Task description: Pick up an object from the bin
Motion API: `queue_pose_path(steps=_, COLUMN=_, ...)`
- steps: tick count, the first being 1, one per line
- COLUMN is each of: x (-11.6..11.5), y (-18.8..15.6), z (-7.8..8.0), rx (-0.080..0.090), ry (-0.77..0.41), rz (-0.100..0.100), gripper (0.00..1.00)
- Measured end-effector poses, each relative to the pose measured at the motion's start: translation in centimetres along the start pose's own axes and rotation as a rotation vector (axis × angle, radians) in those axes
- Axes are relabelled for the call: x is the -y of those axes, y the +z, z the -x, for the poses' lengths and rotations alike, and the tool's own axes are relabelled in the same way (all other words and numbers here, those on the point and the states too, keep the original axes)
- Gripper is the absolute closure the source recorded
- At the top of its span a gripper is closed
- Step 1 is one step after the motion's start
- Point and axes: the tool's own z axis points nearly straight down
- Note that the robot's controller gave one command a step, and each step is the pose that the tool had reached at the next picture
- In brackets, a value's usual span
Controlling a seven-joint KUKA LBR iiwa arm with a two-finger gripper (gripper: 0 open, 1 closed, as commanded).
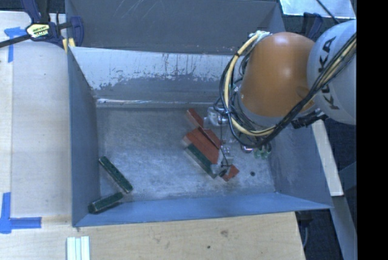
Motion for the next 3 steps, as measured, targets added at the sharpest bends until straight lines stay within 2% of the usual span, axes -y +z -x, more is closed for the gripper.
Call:
queue_pose_path(steps=1, x=2.3, y=12.0, z=1.9, rx=0.002, ry=-0.016, rz=0.000, gripper=0.00)
queue_pose_path(steps=2, x=2.2, y=11.5, z=2.2, rx=0.008, ry=-0.016, rz=0.000, gripper=1.00)
queue_pose_path(steps=3, x=1.7, y=-1.3, z=2.2, rx=0.009, ry=-0.038, rz=0.000, gripper=1.00)
